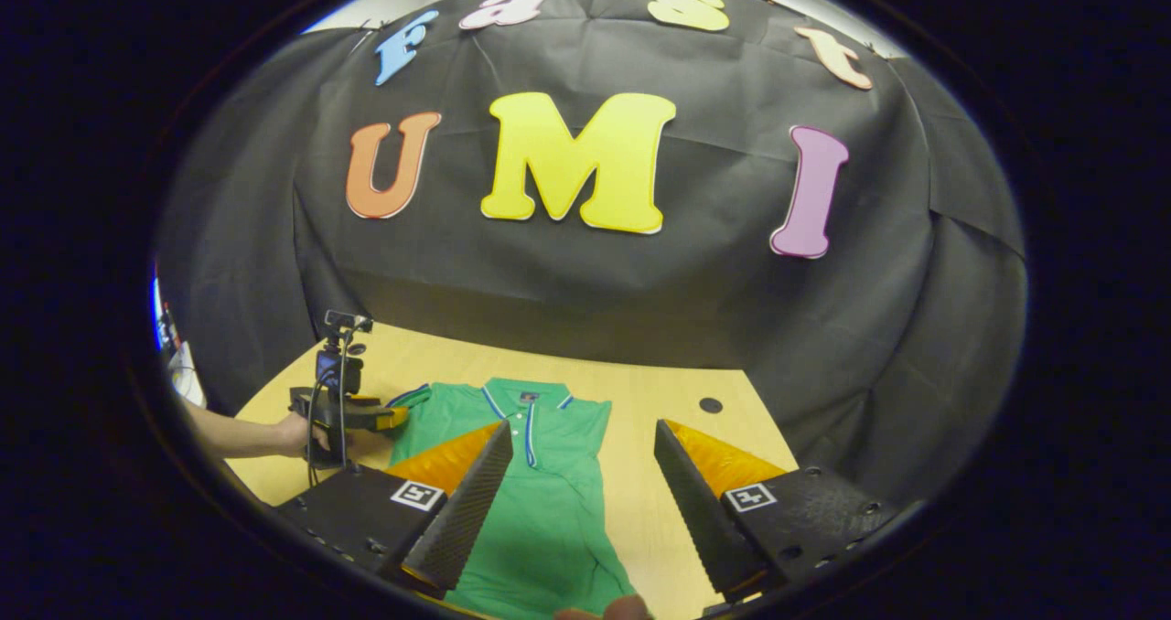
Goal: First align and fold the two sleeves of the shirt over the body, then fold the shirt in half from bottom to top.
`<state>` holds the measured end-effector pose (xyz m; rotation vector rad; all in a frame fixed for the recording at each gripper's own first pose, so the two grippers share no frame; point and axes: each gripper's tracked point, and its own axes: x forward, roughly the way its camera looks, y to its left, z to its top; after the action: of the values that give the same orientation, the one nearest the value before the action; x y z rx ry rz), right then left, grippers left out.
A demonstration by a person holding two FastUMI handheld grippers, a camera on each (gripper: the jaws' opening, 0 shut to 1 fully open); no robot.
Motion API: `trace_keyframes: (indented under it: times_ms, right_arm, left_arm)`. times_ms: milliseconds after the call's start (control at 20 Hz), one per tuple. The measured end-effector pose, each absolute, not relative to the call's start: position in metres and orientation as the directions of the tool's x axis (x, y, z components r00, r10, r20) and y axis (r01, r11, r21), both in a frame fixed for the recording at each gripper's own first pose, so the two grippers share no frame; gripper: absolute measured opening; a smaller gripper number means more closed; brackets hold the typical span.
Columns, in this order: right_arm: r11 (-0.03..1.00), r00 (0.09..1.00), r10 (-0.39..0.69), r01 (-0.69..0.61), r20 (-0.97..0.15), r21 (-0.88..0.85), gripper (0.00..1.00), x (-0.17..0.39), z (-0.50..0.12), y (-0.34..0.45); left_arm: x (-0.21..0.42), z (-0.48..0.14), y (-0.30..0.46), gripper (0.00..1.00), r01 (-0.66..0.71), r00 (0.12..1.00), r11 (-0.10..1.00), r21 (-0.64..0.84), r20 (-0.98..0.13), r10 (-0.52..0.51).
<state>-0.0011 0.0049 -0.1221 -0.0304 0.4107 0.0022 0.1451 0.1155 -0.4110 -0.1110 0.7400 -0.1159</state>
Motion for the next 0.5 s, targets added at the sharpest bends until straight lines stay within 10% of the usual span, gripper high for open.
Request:
trace_keyframes:
  times_ms: [500]
  right_arm:
    - [0.999, 0.914, -0.036, 0.035, -0.405, -0.011, 0.95, -0.002, -0.128, -0.011]
  left_arm:
    - [0.140, -0.410, 0.114, 0.04, 0.070, 0.707, 0.992, -0.108, -0.696, -0.126]
